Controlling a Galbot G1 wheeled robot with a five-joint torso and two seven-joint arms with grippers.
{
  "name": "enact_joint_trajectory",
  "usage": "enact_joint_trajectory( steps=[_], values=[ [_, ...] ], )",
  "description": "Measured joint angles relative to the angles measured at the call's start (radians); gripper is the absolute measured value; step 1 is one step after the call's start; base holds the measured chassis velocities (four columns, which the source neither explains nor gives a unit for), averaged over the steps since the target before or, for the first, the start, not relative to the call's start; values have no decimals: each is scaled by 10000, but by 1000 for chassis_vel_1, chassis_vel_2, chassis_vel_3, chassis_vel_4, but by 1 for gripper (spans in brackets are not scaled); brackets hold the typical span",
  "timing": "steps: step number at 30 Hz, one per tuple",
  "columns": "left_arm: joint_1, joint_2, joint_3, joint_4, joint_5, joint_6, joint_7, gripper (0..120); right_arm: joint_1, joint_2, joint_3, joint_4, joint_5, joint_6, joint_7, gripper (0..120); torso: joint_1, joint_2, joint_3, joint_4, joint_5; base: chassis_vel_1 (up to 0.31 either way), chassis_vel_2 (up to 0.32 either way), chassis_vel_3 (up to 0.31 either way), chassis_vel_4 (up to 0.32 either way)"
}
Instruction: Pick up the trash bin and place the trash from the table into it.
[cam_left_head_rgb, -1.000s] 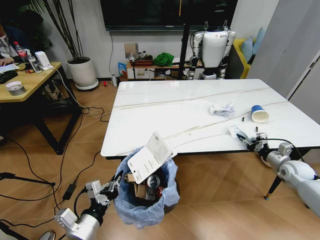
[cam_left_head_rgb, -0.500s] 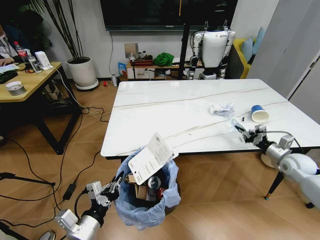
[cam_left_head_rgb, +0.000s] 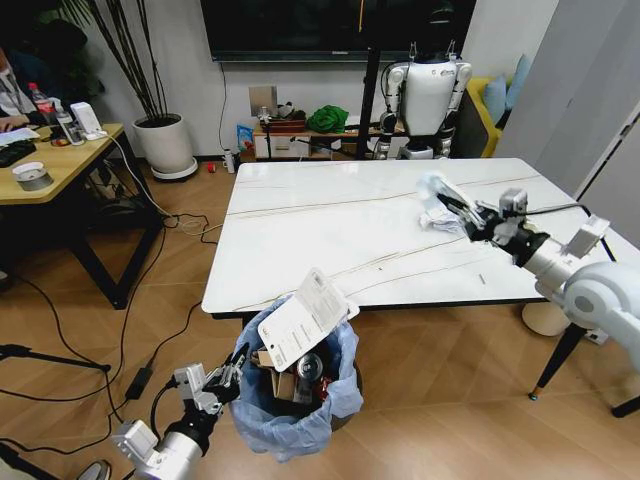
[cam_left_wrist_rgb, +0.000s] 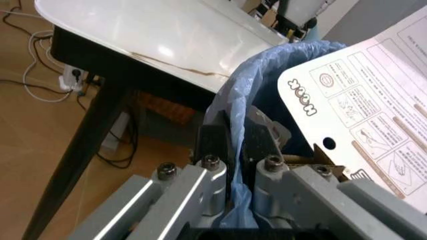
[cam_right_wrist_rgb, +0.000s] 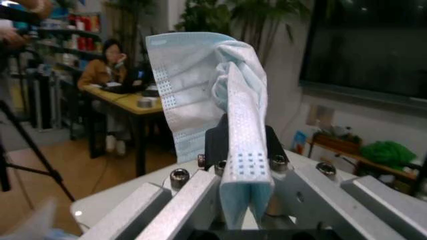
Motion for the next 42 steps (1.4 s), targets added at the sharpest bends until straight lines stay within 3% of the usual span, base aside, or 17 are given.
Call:
enact_joint_trajectory(
  steps=[7,13,23,33,42],
  values=[
    [-5,-13,242,22,152,41,-25,0,16,-925,-477,2507,438,-233,662,0,0,0,0,0,-1,0,0,0,0],
    [2,4,358,22,229,65,-46,0,-316,-1149,-831,3471,186,-460,1029,0,-1,0,-1,-1,1,0,0,0,0],
    [-65,-75,436,-12,200,66,31,0,-662,-813,-1494,3124,-670,-435,855,0,1,0,0,-1,2,0,0,0,0],
    [-132,-18,542,34,220,81,67,0,-170,143,-2297,2121,-1117,-490,825,0,1,0,0,-1,6,0,0,0,0],
    [-196,-18,615,147,184,101,96,0,-80,417,-3068,1995,-1544,-693,179,0,1,0,1,0,1,0,0,0,0]
  ],
)
